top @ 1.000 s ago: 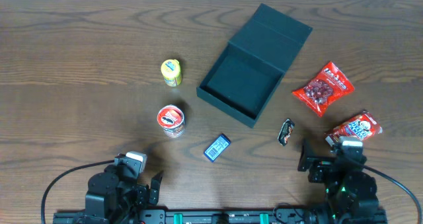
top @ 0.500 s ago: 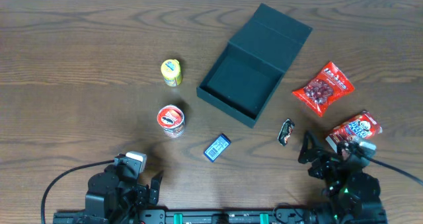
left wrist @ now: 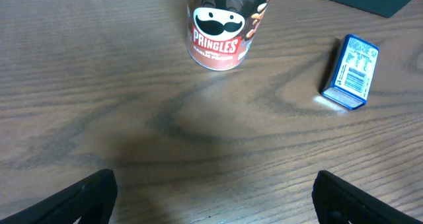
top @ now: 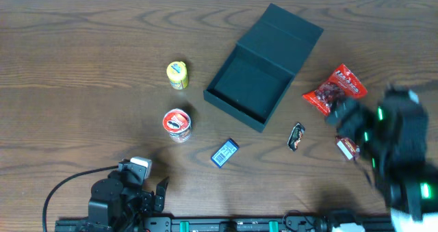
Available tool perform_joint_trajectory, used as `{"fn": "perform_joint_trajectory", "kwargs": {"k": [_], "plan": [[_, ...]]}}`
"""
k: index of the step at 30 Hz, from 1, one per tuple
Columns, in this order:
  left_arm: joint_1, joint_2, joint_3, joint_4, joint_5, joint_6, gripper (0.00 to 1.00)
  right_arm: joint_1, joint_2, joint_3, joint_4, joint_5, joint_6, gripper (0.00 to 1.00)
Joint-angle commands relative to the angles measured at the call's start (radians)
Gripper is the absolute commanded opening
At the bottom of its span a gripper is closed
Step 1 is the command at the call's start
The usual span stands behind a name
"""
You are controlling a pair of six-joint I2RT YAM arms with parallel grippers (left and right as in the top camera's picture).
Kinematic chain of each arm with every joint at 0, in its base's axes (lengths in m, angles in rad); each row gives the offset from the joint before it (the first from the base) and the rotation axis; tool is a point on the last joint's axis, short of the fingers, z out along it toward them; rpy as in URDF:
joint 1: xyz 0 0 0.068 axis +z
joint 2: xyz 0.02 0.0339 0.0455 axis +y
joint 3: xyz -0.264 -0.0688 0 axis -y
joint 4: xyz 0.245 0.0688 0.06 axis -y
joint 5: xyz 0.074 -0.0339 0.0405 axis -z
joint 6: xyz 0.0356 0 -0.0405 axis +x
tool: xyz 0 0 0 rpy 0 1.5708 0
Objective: Pack container
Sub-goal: 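Lower the right gripper onto the red Hacks bag and grasp it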
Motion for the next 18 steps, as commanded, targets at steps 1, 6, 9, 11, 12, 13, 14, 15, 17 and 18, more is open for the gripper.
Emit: {"fn": "perform_joint_trajectory", "kwargs": {"k": [1,6,9,11,12,13,14,15,17,18], "plan": [[0.005,-0.006,-0.028,-0.021,0.011,-0.010,0.95,0.003,0.142,0.072,0.004,0.021,-0.054,0.99],[0.005,-0.006,-0.028,-0.021,0.011,-0.010,0.95,0.000,0.322,0.079,0.114,0.044,-0.115,0.99],[0.005,-0.006,-0.028,-0.021,0.011,-0.010,0.95,-0.031,0.407,0.079,0.129,0.032,-0.118,0.99],[0.005,-0.006,-0.028,-0.021,0.011,-0.010,0.95,-0.066,0.448,0.079,0.132,-0.002,-0.120,0.99],[0.005,-0.006,-0.028,-0.021,0.011,-0.010,0.95,-0.089,0.469,0.079,0.142,-0.022,-0.132,0.99],[0.005,-0.006,-0.028,-0.021,0.011,-0.010,0.95,-0.124,0.497,0.079,0.165,-0.061,-0.172,0.99],[0.005,-0.006,-0.028,-0.021,0.011,-0.010,0.95,-0.146,0.515,0.079,0.181,-0.085,-0.189,0.99],[0.005,-0.006,-0.028,-0.021,0.011,-0.010,0.95,-0.169,0.533,0.079,0.197,-0.105,-0.190,0.99],[0.005,-0.006,-0.028,-0.021,0.011,-0.010,0.95,-0.217,0.576,0.079,0.230,-0.153,-0.190,0.99],[0.005,-0.006,-0.028,-0.021,0.011,-0.010,0.95,-0.237,0.599,0.079,0.246,-0.181,-0.185,0.99]]}}
